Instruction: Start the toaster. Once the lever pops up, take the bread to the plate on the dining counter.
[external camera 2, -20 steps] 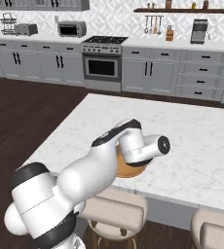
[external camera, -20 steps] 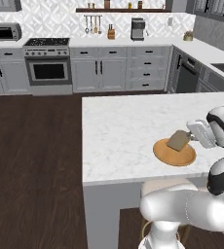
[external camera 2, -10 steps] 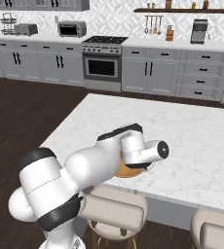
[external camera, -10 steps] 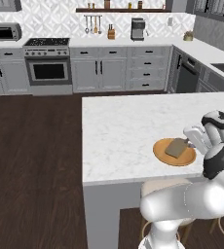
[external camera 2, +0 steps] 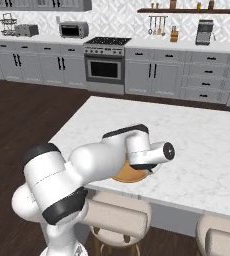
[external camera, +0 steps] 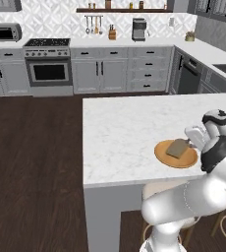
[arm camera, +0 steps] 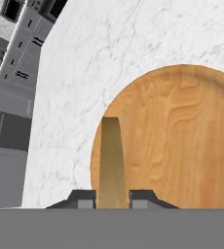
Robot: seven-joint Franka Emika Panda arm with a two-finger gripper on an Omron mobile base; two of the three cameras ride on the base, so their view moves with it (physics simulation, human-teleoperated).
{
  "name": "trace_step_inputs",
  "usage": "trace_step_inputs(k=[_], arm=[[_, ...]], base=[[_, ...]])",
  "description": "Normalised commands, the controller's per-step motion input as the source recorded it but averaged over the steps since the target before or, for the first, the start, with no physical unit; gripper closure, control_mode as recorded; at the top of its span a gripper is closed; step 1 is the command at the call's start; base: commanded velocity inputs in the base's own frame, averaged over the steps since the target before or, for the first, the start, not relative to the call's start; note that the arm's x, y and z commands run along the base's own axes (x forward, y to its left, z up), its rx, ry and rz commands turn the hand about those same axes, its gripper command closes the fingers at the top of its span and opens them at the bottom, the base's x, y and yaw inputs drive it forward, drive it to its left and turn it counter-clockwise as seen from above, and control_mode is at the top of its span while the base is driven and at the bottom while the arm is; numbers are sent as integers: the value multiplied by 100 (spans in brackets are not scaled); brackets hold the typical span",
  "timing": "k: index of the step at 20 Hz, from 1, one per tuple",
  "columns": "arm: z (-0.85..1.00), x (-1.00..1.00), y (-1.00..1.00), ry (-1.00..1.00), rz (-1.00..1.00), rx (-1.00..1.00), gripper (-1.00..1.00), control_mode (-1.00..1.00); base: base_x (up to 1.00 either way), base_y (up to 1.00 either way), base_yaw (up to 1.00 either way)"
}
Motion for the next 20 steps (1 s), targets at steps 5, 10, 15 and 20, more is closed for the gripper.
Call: trace_step_inputs(k=[5,10,15,20], arm=[[0,0,0,0,0,0,-100,-100],[2,0,-21,0,0,0,-100,-100],[26,-2,-42,0,0,-1,-100,-100],[27,-2,-12,2,-6,-15,-100,-100]], base=[[0,0,0],[0,0,0],[0,0,0],[0,0,0]])
